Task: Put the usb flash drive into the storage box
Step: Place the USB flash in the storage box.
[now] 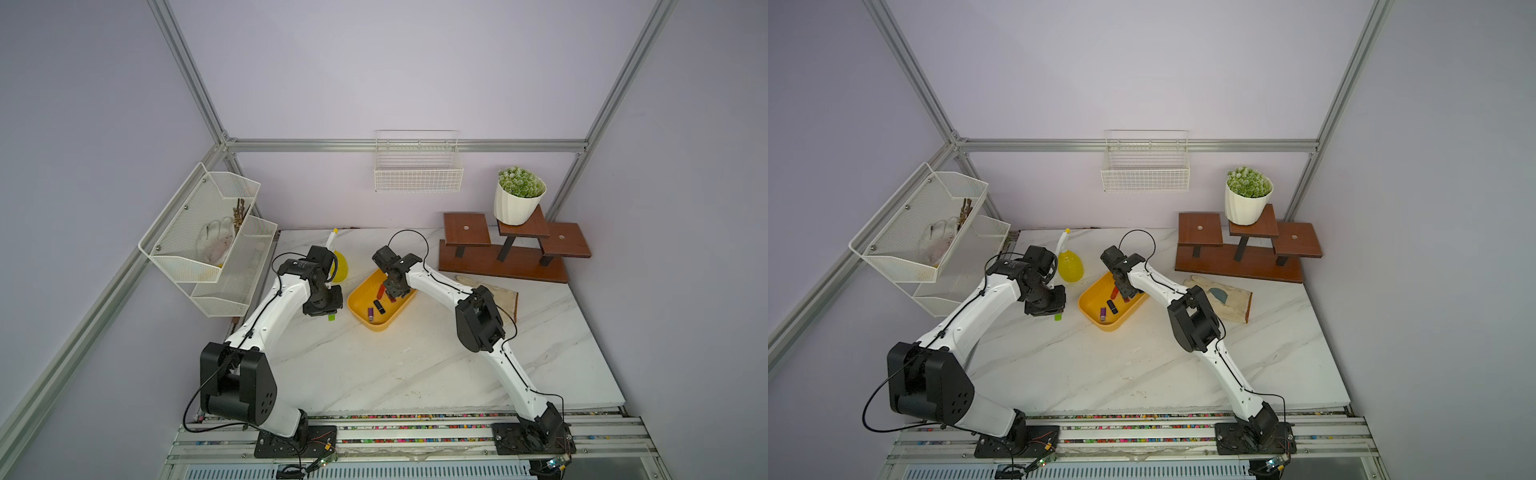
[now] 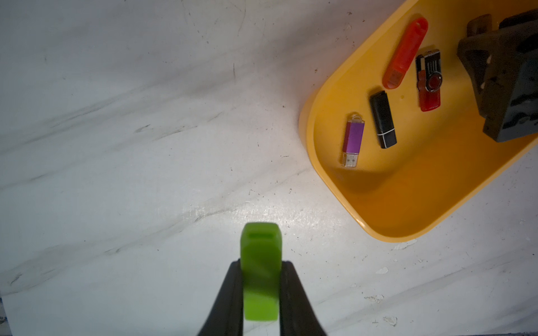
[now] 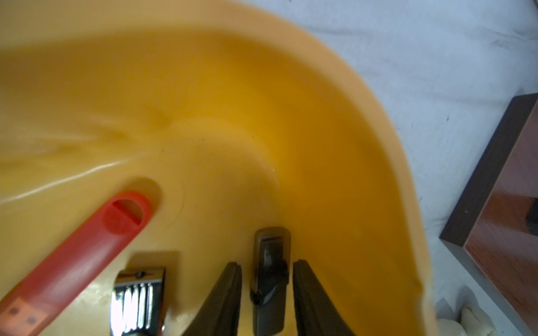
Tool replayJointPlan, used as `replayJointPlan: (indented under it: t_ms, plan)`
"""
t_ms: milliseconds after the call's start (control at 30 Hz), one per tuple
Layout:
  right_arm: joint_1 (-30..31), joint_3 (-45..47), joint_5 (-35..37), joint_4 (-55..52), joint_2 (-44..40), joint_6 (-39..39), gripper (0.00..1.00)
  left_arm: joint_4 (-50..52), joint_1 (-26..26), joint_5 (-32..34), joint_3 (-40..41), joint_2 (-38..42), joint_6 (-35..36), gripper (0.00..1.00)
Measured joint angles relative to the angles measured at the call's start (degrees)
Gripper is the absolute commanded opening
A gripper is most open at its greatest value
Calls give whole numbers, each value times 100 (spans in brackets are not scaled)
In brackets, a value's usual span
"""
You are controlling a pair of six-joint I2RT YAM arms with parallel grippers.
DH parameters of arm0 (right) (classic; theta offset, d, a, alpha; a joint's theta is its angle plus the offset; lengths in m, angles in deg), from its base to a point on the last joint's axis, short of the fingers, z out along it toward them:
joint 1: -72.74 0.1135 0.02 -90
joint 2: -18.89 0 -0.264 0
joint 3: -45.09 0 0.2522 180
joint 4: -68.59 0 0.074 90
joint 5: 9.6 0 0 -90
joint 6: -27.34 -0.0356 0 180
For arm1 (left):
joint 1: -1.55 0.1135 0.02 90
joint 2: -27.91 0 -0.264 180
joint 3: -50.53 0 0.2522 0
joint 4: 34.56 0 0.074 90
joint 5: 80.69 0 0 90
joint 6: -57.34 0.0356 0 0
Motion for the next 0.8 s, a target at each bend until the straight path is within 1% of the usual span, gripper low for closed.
replayJointPlan:
  t_ms: [167, 333, 433, 567, 733, 800]
  plan:
    - [0, 2, -63, 4, -151, -76, 36, -31, 0, -46, 0, 0, -15, 0]
    - [0, 2, -28, 24, -638, -219, 36, -28, -2, -168, -170, -157, -17, 0]
    - [0, 114, 98, 55, -1169, -361, 37, -35, -15, -245, -575, -420, -15, 0]
    - [-28, 573, 247, 164, -2149, -514, 38, -39, -114, -302, -1268, -826, -13, 0]
    - [-175, 1078, 428, 306, -3130, -699, 38, -35, -439, -323, -2299, -1617, -2, 0]
    - [-282, 1434, 505, 348, -3434, -789, 37, -20, -621, -330, -2791, -2044, -2, 0]
